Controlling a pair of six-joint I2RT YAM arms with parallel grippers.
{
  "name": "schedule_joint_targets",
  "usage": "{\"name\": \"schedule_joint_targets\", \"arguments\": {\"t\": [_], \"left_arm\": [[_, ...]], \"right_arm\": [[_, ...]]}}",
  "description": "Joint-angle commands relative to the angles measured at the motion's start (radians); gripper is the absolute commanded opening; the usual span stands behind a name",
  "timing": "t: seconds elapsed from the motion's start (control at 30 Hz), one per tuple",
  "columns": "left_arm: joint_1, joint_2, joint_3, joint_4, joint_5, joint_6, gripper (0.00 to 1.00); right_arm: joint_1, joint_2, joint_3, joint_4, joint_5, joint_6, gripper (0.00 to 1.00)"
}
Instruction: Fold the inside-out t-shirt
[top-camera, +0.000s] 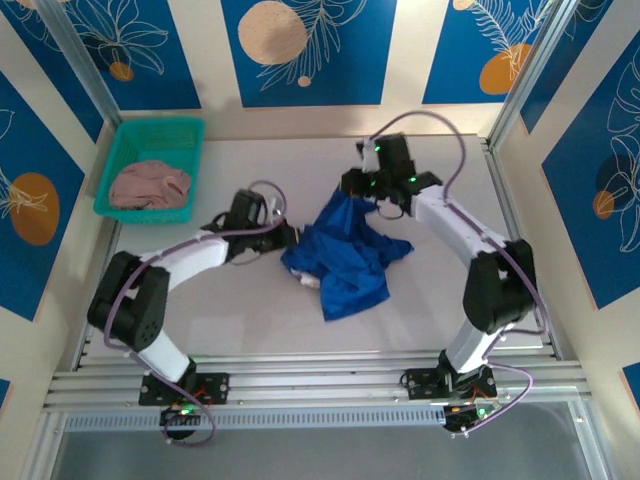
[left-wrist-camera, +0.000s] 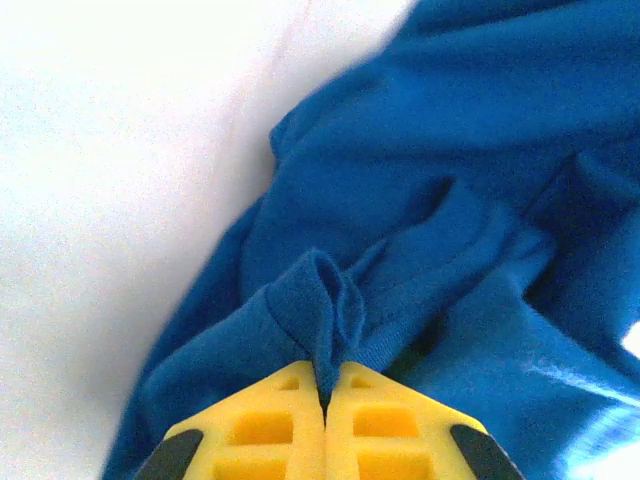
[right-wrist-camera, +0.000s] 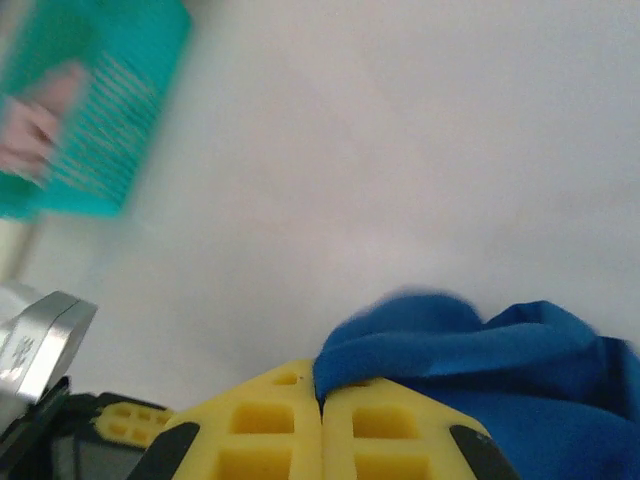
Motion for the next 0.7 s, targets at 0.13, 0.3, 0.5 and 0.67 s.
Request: {"name": "schedule_joint_targets", "arguments": {"t": [0.13,0.3,0.5,0.67], "left_arm": [[0.017,-0.35,0.221,-0.069,0.004,0.144,0.0],[-0.021,-0.487,0.072,-0.186,0.028,0.178,0.0],[-0.047,-0.557,-0.21,-0.331,0.002,0.179,0.58],[-0.049,-0.534,-0.218,-0.394,-0.096,0.197,0.7]], "right_arm": [[-0.049,-0.321,0.061,-0.001,-0.112,-0.089,0.0],[-0.046,-0.558,-0.196,-0.085,-0.04,-0.106,0.06],[-0.034,-0.79,-0.572,-0.215,0.17,-0.033,0.51],[0.004,-0.765,-0.738,-0.061,0.064,0.075,0.6]]}}
